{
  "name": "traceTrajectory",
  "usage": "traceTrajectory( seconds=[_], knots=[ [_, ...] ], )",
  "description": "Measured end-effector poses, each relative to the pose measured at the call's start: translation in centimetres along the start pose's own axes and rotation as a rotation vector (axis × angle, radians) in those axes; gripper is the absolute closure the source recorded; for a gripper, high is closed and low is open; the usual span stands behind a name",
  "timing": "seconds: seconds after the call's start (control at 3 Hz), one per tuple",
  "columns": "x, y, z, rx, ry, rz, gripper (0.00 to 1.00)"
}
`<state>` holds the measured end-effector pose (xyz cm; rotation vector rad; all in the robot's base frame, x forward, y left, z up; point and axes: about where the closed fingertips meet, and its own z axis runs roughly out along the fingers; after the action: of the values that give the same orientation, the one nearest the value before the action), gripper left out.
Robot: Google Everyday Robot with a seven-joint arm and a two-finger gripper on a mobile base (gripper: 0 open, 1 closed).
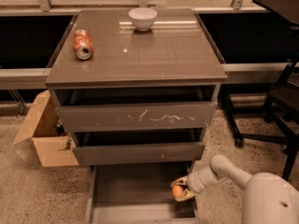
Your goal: Pick orange from bottom drawer and place on counter
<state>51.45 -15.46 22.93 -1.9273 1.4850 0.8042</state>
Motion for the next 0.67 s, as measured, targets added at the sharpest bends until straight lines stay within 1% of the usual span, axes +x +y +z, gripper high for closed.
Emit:
traceTrajectory(
  seconds=[0.33, 0.67],
  knots=[
    [-2.64, 0.91, -4.46, 0.028, -0.065, -0.103, 1.00],
    [-3.01, 0.94, -4.68, 0.030, -0.062, -0.113, 1.00]
  ],
)
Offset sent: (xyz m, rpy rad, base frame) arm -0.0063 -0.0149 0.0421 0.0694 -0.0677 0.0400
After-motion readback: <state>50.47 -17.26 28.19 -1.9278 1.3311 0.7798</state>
